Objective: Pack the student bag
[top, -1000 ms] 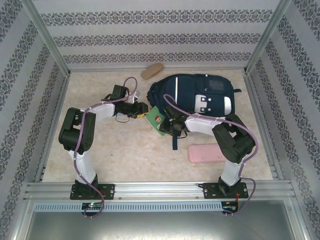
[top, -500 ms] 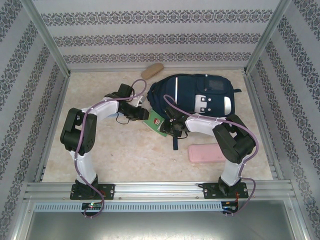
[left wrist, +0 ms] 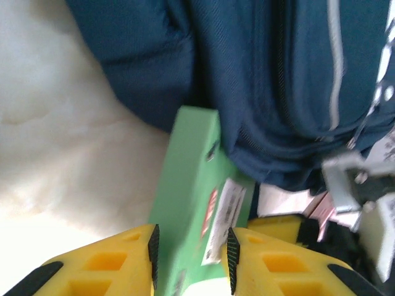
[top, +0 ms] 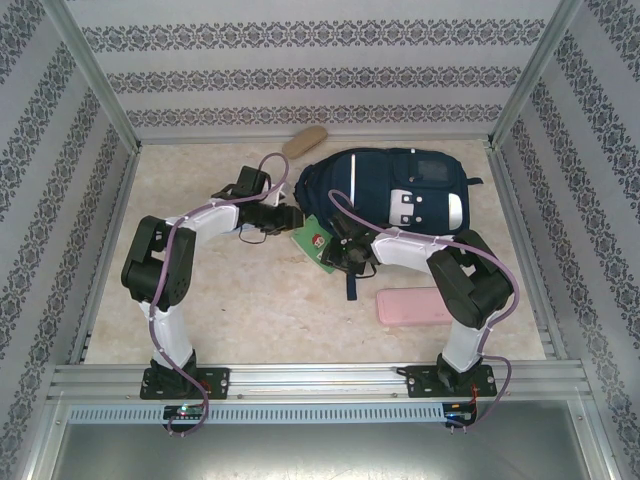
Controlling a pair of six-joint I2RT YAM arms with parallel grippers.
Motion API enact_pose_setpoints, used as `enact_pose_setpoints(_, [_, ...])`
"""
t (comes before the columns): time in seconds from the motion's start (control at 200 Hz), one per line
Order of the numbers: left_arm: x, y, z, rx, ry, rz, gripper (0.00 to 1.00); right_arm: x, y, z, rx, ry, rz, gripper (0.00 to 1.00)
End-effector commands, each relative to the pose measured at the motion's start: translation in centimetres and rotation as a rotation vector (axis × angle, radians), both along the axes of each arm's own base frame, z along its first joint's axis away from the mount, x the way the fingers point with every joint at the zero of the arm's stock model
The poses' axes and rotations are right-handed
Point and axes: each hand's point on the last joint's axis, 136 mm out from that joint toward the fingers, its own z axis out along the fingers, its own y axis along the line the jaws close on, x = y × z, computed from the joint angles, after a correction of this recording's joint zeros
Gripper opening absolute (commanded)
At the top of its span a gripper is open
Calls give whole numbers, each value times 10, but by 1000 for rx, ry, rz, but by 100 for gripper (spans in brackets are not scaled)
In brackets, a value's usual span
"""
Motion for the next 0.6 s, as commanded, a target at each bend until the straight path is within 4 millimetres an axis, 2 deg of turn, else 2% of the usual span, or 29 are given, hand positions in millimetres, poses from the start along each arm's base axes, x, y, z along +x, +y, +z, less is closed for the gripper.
enact_pose_setpoints(0.0, [-14,-52,36,-192,-4,-52,35,6,14,3,50,-53,37,40])
enact_pose_setpoints(0.18, [1,-57,43,-338,5,71,35,5,15,1,53,-50,35,40])
enact_pose_setpoints(0.245, [0,-63,45,-380,23,59,35,5,15,1,53,-50,36,41])
enact_pose_setpoints(0.31, [-6,-64,40,-350,31,41,35,5,16,2,54,-52,37,41])
enact_pose_setpoints(0.46, [-17,-41,30,-196,8,52,35,5,14,3,47,-56,39,41])
enact_pose_setpoints(0.594, [-10,1,19,-61,-1,159,36,5,12,2,29,-56,41,41])
